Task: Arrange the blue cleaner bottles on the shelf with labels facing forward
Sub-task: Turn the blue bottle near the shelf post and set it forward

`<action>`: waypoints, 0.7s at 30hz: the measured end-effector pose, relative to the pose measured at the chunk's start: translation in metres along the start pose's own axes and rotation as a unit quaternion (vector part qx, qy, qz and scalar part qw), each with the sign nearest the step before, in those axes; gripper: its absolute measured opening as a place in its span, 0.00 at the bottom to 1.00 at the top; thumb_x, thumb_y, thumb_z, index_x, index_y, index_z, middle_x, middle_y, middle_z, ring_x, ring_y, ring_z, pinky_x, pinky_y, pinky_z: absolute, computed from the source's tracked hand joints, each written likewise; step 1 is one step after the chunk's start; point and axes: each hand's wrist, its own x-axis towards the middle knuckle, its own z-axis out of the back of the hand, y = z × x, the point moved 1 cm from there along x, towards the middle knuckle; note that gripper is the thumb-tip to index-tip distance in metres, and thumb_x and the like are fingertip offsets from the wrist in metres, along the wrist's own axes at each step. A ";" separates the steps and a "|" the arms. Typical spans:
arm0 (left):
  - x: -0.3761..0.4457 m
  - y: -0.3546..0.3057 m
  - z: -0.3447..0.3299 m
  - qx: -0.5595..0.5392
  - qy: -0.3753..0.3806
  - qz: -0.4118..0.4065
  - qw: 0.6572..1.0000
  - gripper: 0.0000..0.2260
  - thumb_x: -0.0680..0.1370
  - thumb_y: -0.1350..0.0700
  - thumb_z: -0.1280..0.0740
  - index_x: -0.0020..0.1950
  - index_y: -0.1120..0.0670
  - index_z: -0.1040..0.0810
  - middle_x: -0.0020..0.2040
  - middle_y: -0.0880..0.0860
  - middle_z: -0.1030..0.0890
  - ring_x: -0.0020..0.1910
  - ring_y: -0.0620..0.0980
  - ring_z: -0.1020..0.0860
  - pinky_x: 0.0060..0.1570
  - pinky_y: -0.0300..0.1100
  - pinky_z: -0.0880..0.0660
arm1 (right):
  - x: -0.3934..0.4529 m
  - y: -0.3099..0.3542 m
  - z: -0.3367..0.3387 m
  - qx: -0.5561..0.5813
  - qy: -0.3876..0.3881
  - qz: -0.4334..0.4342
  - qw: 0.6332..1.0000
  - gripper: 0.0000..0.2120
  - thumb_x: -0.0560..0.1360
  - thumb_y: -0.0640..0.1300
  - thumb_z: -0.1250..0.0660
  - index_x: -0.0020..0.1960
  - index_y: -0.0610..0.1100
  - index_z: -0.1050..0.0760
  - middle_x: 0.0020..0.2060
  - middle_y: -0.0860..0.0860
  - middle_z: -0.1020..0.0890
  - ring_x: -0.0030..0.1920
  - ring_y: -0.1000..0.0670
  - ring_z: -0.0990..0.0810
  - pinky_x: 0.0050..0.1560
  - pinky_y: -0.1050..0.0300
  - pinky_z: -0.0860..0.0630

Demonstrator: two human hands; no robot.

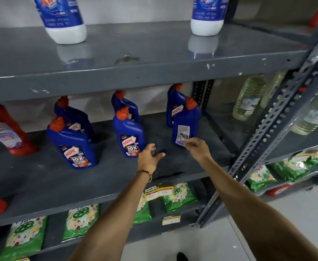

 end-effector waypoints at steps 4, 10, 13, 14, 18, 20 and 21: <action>0.023 -0.017 -0.031 -0.003 0.041 0.002 0.999 0.33 0.66 0.62 0.25 0.68 0.60 0.35 0.67 0.61 0.28 0.65 0.57 0.29 0.65 0.51 0.30 | 0.026 0.000 0.022 -0.051 0.051 -0.025 0.997 0.10 0.67 0.47 0.26 0.40 0.40 0.20 0.39 0.43 0.17 0.37 0.48 0.19 0.40 0.55 0.21; 0.047 -0.034 -0.066 -0.024 0.071 -0.021 0.997 0.36 0.60 0.68 0.23 0.66 0.61 0.33 0.63 0.61 0.24 0.62 0.57 0.25 0.61 0.48 0.28 | 0.056 0.003 0.049 -0.165 0.106 0.016 0.980 0.20 0.59 0.59 0.24 0.30 0.44 0.27 0.30 0.49 0.20 0.33 0.51 0.21 0.41 0.53 0.24; 0.056 -0.037 -0.067 -0.054 0.054 0.004 0.997 0.35 0.60 0.67 0.23 0.64 0.60 0.32 0.62 0.60 0.23 0.60 0.56 0.24 0.61 0.51 0.27 | 0.060 0.006 0.051 -0.130 0.161 0.070 0.976 0.23 0.60 0.52 0.22 0.47 0.39 0.24 0.43 0.44 0.17 0.45 0.46 0.18 0.49 0.48 0.22; 0.059 -0.038 -0.067 -0.062 0.058 0.008 0.996 0.34 0.60 0.67 0.23 0.63 0.60 0.32 0.63 0.60 0.24 0.60 0.56 0.24 0.62 0.53 0.27 | 0.060 0.007 0.051 -0.107 0.175 0.084 0.975 0.25 0.61 0.48 0.22 0.52 0.39 0.25 0.49 0.43 0.17 0.49 0.45 0.18 0.52 0.47 0.21; 0.062 -0.046 -0.069 -0.052 0.048 0.015 0.997 0.31 0.60 0.67 0.23 0.60 0.61 0.29 0.60 0.61 0.21 0.57 0.57 0.22 0.59 0.54 0.25 | 0.060 0.010 0.053 -0.052 0.191 0.116 0.973 0.24 0.64 0.37 0.24 0.58 0.37 0.27 0.55 0.41 0.19 0.53 0.43 0.19 0.55 0.48 0.22; 0.060 -0.048 -0.067 -0.041 0.030 0.010 0.999 0.29 0.59 0.65 0.22 0.58 0.60 0.27 0.57 0.61 0.20 0.54 0.56 0.21 0.57 0.52 0.24 | 0.062 0.011 0.054 -0.016 0.204 0.111 0.973 0.23 0.66 0.33 0.27 0.59 0.34 0.27 0.57 0.37 0.19 0.56 0.41 0.20 0.58 0.46 0.23; 0.058 -0.048 -0.068 -0.041 0.022 0.004 0.999 0.29 0.58 0.64 0.21 0.57 0.59 0.26 0.56 0.60 0.19 0.52 0.55 0.21 0.55 0.51 0.23 | 0.063 0.011 0.055 0.008 0.213 0.105 0.971 0.22 0.67 0.31 0.28 0.59 0.33 0.28 0.58 0.36 0.20 0.57 0.41 0.20 0.59 0.45 0.24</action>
